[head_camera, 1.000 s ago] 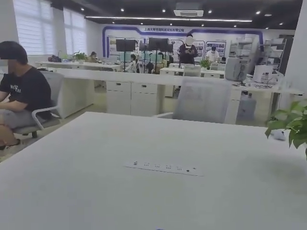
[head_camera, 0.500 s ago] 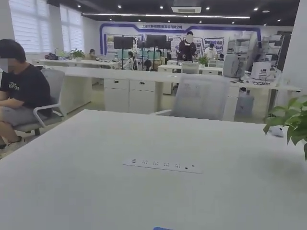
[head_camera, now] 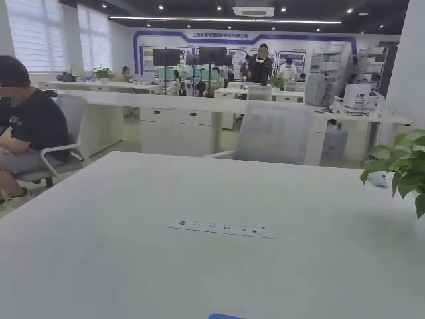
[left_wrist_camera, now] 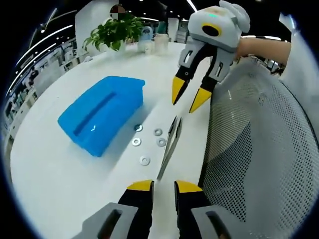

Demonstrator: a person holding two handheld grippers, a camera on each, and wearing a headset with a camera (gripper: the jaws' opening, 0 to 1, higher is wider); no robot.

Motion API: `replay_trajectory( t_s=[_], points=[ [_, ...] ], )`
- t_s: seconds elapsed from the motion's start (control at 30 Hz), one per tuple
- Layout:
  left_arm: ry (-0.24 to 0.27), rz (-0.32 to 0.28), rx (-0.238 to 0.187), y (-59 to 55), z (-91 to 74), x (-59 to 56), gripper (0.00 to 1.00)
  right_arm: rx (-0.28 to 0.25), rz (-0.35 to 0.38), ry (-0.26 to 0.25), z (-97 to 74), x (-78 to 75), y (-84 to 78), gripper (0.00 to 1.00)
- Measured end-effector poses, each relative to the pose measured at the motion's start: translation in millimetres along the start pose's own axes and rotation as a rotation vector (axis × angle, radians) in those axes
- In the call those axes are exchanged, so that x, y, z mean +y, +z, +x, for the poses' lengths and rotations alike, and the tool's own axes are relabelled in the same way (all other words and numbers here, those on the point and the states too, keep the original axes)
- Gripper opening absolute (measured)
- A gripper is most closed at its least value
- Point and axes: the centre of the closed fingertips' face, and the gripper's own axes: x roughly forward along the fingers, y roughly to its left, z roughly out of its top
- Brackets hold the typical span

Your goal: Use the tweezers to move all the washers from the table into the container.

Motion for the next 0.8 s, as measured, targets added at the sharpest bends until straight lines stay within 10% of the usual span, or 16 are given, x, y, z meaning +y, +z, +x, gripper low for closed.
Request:
replay_trajectory(
  t_s=[0.8],
  points=[
    [-0.013,0.239,0.056,6.8,11.9,4.1,0.00,0.060,-0.097,0.070,25.8,5.0,2.0,0.08]
  ],
)
